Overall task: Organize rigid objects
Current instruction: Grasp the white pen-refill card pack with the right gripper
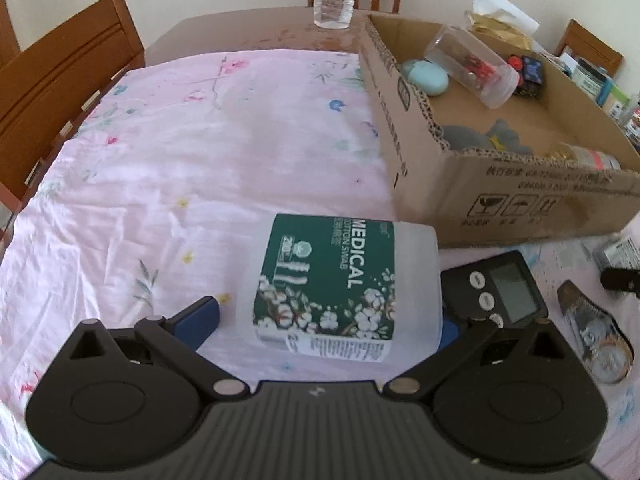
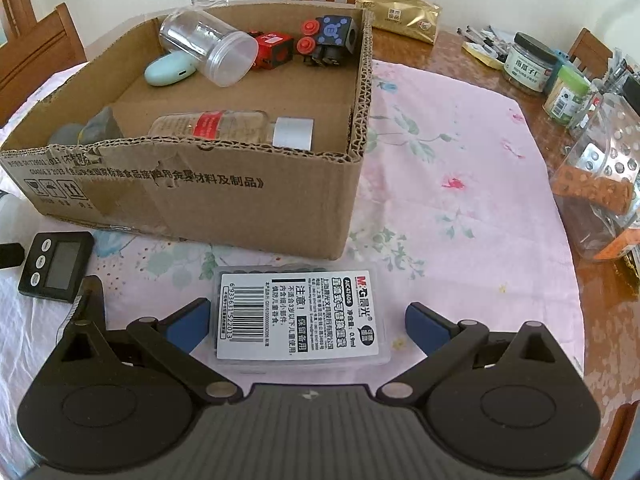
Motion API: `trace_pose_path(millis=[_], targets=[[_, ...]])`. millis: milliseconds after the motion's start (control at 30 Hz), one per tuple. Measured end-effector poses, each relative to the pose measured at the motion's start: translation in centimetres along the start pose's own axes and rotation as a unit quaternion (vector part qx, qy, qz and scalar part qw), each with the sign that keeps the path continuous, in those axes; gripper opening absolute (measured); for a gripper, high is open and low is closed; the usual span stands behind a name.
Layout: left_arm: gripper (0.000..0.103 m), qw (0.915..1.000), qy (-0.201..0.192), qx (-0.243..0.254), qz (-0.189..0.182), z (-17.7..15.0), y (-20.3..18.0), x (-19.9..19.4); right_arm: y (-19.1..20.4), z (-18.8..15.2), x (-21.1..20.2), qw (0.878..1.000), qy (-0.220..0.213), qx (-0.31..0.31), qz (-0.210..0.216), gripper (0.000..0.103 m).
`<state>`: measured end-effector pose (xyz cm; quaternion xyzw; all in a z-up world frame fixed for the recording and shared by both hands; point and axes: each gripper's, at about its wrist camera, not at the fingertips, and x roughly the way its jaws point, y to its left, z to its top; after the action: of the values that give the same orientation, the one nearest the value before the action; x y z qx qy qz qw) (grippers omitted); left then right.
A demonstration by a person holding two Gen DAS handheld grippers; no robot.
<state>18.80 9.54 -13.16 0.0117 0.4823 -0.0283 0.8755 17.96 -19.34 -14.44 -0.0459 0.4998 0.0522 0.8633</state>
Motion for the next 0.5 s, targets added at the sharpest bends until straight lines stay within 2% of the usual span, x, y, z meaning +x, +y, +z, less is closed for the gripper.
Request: trace_pose_path(millis=[267,500], targets=[[0.103,0.9993,-0.009,0.037,0.000,0.3,-0.9,0.2,0.0,-0.3,0.0,1.000,-0.011,-0.007,0.004,0.103],[0.103,0.9996,-0.015,0.025,-0.004,0.3,-0.7,0.4,0.2,-1.2,-0.3,0.999,-0.037,-0.022,0.014,0.103]])
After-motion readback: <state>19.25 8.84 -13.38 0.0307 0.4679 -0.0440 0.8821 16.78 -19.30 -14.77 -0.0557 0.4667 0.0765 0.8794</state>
